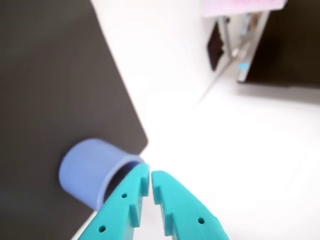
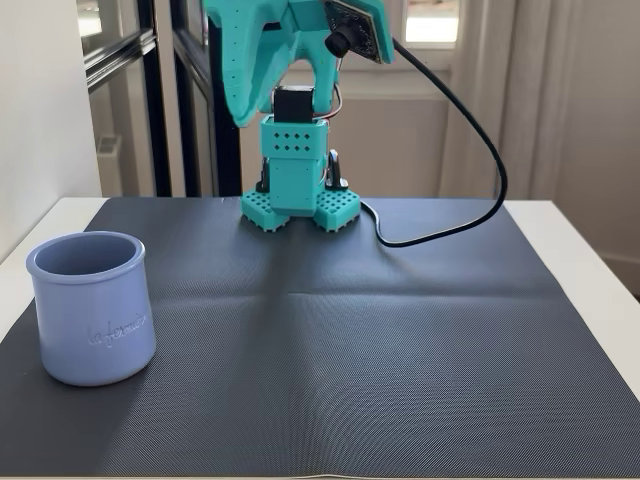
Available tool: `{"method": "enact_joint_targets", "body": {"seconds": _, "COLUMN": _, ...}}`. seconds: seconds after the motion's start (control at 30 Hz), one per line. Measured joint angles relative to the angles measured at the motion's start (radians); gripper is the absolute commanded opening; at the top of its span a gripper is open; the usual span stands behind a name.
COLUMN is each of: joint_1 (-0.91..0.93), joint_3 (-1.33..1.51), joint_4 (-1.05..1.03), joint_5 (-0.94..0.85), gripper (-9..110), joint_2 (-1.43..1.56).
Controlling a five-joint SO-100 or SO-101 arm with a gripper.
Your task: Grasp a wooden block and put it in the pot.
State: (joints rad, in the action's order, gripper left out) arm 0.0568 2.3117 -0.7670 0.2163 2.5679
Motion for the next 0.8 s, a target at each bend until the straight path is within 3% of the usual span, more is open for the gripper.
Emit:
{"method": "enact_joint_targets", "body": {"seconds": 0.3, "joint_1": -0.025, "joint_3": 0.488, "joint_4": 0.204, "joint_5": 0.002, "gripper": 0, "joint_2": 0.430}}
{"method": "enact_joint_targets", "body": {"seconds": 0.57, "joint_1": -0.023, "joint_3": 0.761, "joint_4": 0.204, "joint_5": -0.002, "gripper": 0, "joint_2": 0.680}}
{"method": "enact_joint_targets", "body": {"seconds": 0.8, "joint_1": -0.025, "joint_3": 0.822, "joint_4": 0.100, "joint_5": -0.012, "gripper": 0, "joint_2": 0.810}}
